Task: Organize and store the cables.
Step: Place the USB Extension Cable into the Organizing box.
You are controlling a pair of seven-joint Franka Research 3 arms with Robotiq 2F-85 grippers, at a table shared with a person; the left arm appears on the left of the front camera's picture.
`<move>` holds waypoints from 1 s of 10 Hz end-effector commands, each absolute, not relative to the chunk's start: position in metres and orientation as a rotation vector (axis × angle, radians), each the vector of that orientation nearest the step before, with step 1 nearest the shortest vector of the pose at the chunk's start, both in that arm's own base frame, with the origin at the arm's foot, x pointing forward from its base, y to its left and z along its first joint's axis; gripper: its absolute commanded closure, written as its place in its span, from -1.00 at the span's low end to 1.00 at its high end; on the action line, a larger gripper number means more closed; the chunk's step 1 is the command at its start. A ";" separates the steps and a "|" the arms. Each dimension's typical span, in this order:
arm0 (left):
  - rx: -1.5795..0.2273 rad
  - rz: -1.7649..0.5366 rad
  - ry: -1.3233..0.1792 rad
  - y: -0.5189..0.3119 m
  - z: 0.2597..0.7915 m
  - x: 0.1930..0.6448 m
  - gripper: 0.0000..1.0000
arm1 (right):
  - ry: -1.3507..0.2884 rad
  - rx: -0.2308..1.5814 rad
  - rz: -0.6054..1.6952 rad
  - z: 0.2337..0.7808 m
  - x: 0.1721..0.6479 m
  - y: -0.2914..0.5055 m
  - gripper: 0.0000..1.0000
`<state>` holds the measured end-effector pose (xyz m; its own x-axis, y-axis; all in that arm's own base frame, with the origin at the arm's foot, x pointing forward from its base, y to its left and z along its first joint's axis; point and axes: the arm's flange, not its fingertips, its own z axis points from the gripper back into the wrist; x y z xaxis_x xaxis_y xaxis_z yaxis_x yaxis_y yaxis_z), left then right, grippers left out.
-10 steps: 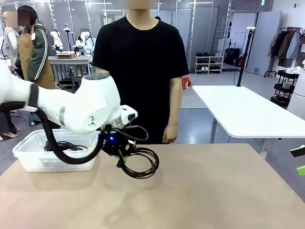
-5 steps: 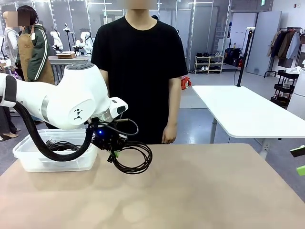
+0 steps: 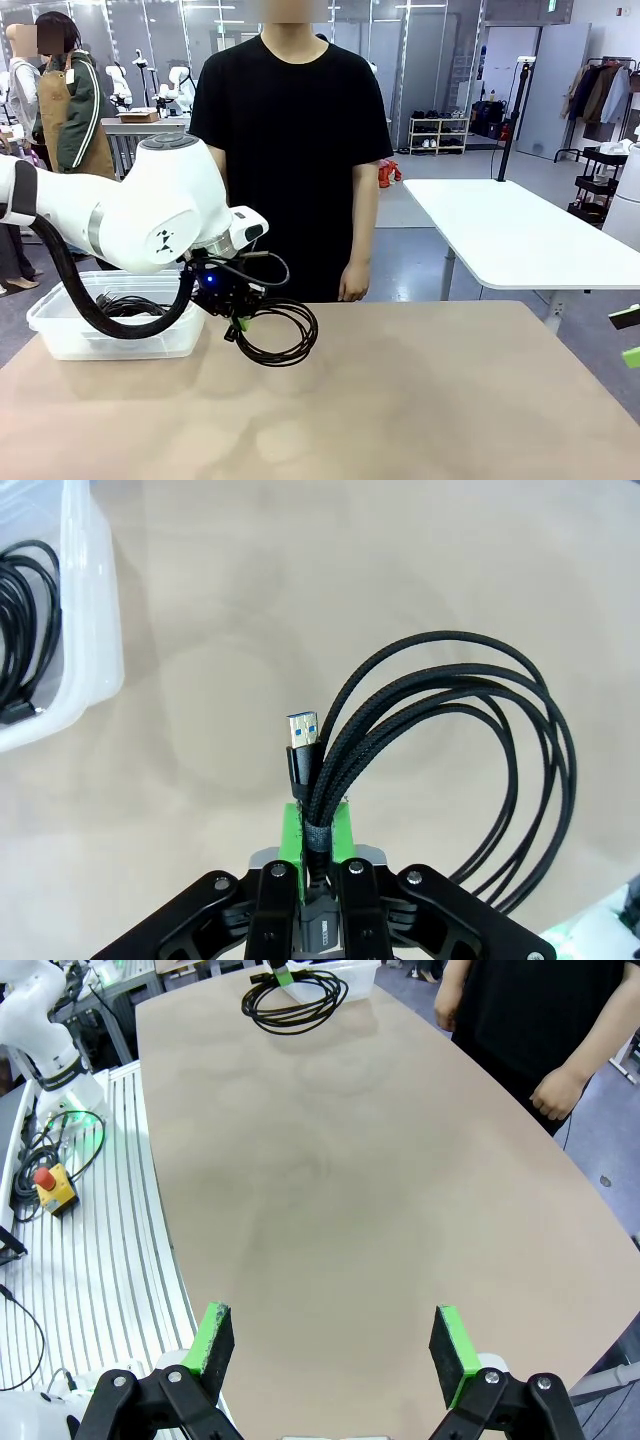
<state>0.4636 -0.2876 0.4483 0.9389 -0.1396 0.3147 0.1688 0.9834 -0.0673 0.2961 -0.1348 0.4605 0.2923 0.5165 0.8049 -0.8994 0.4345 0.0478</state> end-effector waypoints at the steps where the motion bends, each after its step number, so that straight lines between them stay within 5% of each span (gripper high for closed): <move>1: -0.058 -0.245 -0.375 -0.259 0.473 0.480 0.74 | -0.826 0.561 1.026 0.461 0.298 -0.137 -1.00; 5: -0.074 -0.323 -0.326 -0.149 0.513 0.525 0.74 | -0.826 0.561 1.026 0.461 0.298 -0.137 -1.00; 10: -0.053 -0.141 -0.377 -0.026 0.502 0.594 0.74 | -0.826 0.561 1.026 0.461 0.298 -0.137 -1.00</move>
<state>0.5747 -0.0288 0.5021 0.9188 -0.1708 0.3560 0.1810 0.9835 0.0049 0.2969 -0.1348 0.4610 0.2939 0.5204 0.8018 -0.8991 0.4351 0.0472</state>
